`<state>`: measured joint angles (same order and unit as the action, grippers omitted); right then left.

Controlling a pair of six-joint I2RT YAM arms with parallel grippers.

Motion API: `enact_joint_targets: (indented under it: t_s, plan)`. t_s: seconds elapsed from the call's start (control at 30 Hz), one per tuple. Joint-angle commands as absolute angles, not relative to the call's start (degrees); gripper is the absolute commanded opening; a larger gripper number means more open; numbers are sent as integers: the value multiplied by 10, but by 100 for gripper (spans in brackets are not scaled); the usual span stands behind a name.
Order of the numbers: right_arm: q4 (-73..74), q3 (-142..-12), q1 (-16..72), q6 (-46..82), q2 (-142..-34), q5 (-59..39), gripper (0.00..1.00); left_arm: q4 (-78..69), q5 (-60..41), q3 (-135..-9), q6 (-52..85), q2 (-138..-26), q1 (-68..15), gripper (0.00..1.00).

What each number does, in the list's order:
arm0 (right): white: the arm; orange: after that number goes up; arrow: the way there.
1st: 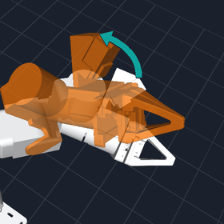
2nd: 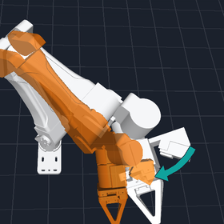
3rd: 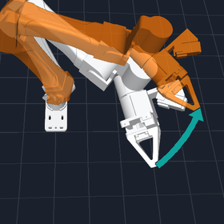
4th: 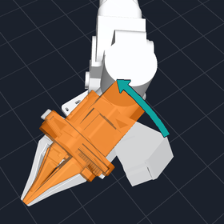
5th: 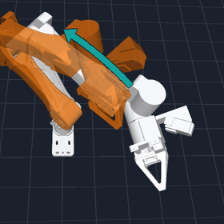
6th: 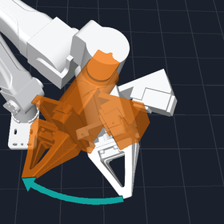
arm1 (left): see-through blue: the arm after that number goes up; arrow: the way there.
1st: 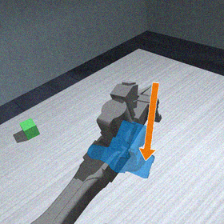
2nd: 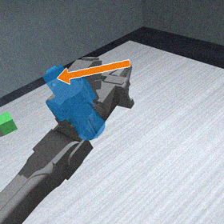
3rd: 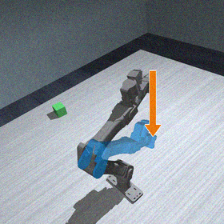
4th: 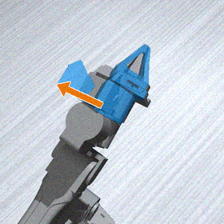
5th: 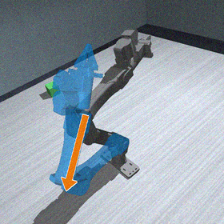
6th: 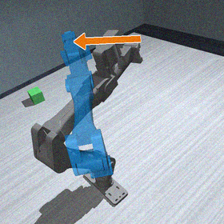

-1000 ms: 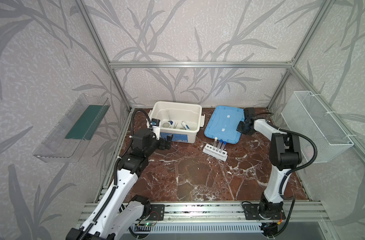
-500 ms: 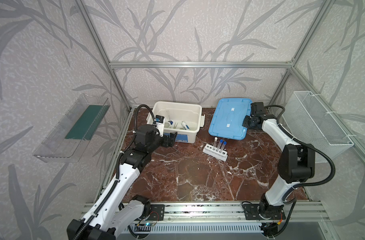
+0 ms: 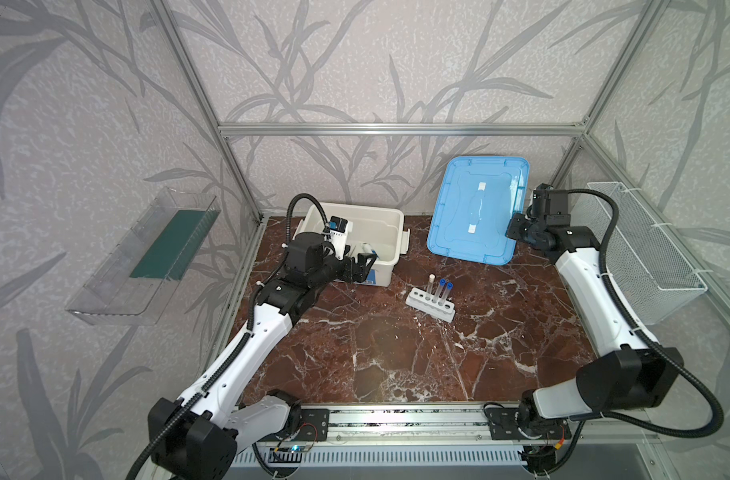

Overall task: Organize the chemistry lab equipment
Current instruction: 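Lift the blue lid upright with the right gripper while the left gripper reaches toward it, then grasp the lid's opposite edge with the left gripper while the right gripper holds it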

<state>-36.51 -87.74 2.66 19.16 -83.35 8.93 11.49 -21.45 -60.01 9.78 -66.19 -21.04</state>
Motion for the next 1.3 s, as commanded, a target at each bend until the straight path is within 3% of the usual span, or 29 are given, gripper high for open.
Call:
enact_joint_targets:
  t_s: [0.0,0.5,0.87,1.27]
  plan:
    - [-372,-902,24,188,-790,71,0,59,-245,-636,133,-678,-217,89]
    - [-398,-869,51,203,-681,-29,0,-112,-390,-699,258,-785,-229,91]
    - [-425,-857,136,192,-644,-1,0,-173,-424,-738,289,-849,-250,91]
    - [-425,-850,164,186,-647,5,0,-181,-428,-746,288,-863,-253,86]
